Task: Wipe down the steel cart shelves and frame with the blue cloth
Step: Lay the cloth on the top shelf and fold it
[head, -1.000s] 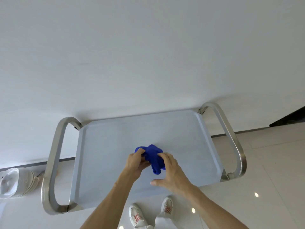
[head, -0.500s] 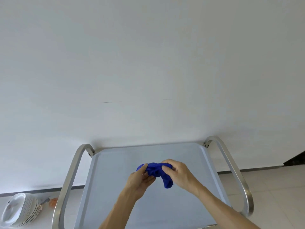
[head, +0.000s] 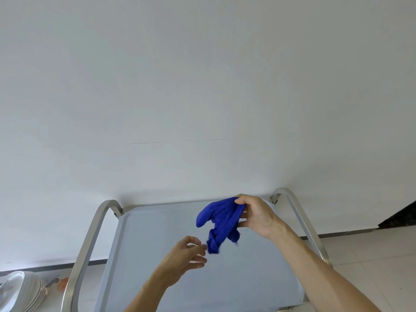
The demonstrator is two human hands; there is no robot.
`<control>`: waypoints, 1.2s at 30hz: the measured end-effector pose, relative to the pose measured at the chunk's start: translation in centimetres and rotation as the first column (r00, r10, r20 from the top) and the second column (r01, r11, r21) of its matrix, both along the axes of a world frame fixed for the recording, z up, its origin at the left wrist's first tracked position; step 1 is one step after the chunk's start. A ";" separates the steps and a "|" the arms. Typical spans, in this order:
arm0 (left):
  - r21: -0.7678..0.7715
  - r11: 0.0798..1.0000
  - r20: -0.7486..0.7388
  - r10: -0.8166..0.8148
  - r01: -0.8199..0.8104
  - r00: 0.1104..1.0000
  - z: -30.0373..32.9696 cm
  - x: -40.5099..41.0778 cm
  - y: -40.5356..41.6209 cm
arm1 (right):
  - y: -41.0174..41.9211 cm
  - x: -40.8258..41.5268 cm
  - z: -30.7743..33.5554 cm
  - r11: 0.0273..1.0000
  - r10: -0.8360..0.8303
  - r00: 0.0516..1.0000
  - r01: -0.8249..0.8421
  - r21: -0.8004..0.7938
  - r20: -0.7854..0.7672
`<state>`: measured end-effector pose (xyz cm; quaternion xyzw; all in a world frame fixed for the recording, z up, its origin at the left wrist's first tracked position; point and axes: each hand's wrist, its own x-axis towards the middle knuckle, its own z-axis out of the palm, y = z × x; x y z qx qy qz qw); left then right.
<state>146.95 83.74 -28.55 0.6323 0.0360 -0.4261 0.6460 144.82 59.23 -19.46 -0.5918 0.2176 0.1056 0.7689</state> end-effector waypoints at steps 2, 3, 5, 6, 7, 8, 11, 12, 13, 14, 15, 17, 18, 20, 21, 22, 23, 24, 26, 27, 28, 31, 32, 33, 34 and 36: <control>0.122 0.993 0.136 -0.011 -0.005 0.991 0.8 -0.2 -0.4 | 0.0 0.1 0.6 0.996 0.026 0.999 -0.025 -0.091 0.018; 0.132 0.991 0.204 0.004 -0.032 0.979 1.3 -0.1 -0.6 | 0.0 0.1 1.0 0.988 0.048 0.998 -0.043 -0.146 0.033; 0.110 0.993 0.338 -0.001 -0.038 0.941 2.2 0.3 -1.2 | -0.2 0.1 1.7 0.962 0.122 0.990 -0.102 -0.253 0.063; 0.107 0.994 0.407 -0.031 -0.014 0.913 2.4 0.5 -1.6 | -0.2 0.1 2.0 0.944 0.171 0.983 -0.143 -0.297 0.072; 0.107 0.994 0.467 -0.066 0.018 0.882 2.7 0.8 -2.0 | -0.2 0.0 2.2 0.927 0.219 0.973 -0.182 -0.328 0.077; 0.106 0.993 0.520 -0.094 0.045 0.849 3.0 1.0 -2.4 | -0.2 -0.1 2.4 0.914 0.254 0.964 -0.212 -0.347 0.079; 0.094 0.994 0.621 -0.096 0.047 0.778 3.9 1.6 -2.8 | -1.0 -0.4 2.7 0.904 0.271 0.958 -0.219 -0.368 0.095; 0.113 0.993 0.640 -0.099 0.034 0.762 4.1 2.0 -2.6 | -1.5 -0.6 2.7 0.902 0.260 0.960 -0.205 -0.379 0.100; 0.148 0.989 0.653 -0.118 0.027 0.748 4.3 2.4 -2.3 | -2.2 -0.8 2.6 0.893 0.260 0.961 -0.201 -0.402 0.097; 0.198 0.980 0.662 -0.161 0.035 0.732 4.3 2.9 -1.9 | -2.8 -1.0 2.5 0.877 0.274 0.958 -0.211 -0.432 0.087; 0.256 0.964 0.666 -0.224 0.063 0.711 4.5 3.3 -1.4 | -3.3 -1.2 2.4 0.857 0.299 0.951 -0.233 -0.460 0.074; 0.350 0.927 0.660 -0.345 0.134 0.668 4.9 4.1 -0.6 | -3.9 -1.4 1.9 0.825 0.347 0.937 -0.282 -0.489 0.046; 0.372 0.916 0.655 -0.372 0.148 0.658 5.2 4.4 -0.3 | -4.0 -1.4 1.7 0.819 0.364 0.930 -0.300 -0.489 0.039; 0.374 0.920 0.648 -0.353 0.122 0.675 6.1 4.9 0.5 | -3.8 -1.0 1.2 0.823 0.390 0.920 -0.328 -0.465 0.041; 0.356 0.930 0.647 -0.315 0.090 0.694 6.5 5.1 1.0 | -3.5 -0.8 1.1 0.829 0.398 0.916 -0.338 -0.445 0.048; 0.330 0.942 0.645 -0.270 0.058 0.715 6.8 5.1 1.6 | -3.1 -0.5 0.9 0.838 0.403 0.914 -0.344 -0.423 0.056; 0.305 0.952 0.639 -0.227 0.029 0.735 7.1 5.0 2.2 | -2.6 -0.3 0.7 0.848 0.406 0.912 -0.349 -0.399 0.066; 0.286 0.958 0.629 -0.191 0.004 0.753 7.4 4.9 2.9 | -2.1 0.0 0.5 0.855 0.413 0.908 -0.358 -0.374 0.075; 0.260 0.965 0.605 -0.141 -0.027 0.784 7.9 4.5 4.6 | -0.9 0.6 0.2 0.855 0.447 0.890 -0.396 -0.334 0.090; 0.251 0.967 0.591 -0.124 -0.035 0.797 8.1 4.3 5.6 | -0.1 0.9 0.0 0.848 0.472 0.877 -0.423 -0.320 0.093; 0.245 0.969 0.575 -0.110 -0.043 0.810 8.3 4.0 6.6 | 0.6 1.2 -0.2 0.838 0.496 0.863 -0.448 -0.313 0.093; 0.203 0.975 0.490 -0.025 -0.087 0.871 8.3 2.9 9.4 | 3.7 1.9 -1.1 0.821 0.516 0.853 -0.468 -0.326 0.075; 0.173 0.979 0.459 0.020 -0.112 0.888 8.2 2.5 10.1 | 5.0 2.2 -1.6 0.818 0.509 0.859 -0.458 -0.348 0.065; 0.140 0.980 0.431 0.067 -0.140 0.900 8.1 2.3 10.7 | 6.3 2.4 -2.0 0.809 0.502 0.863 -0.447 -0.382 0.054; 0.107 0.979 0.404 0.117 -0.174 0.907 8.0 2.2 11.2 | 7.5 2.7 -2.4 0.793 0.499 0.866 -0.437 -0.425 0.040; 0.049 0.968 0.345 0.216 -0.247 0.913 7.7 2.2 12.0 | 9.9 3.2 -2.9 0.757 0.495 0.869 -0.424 -0.498 0.012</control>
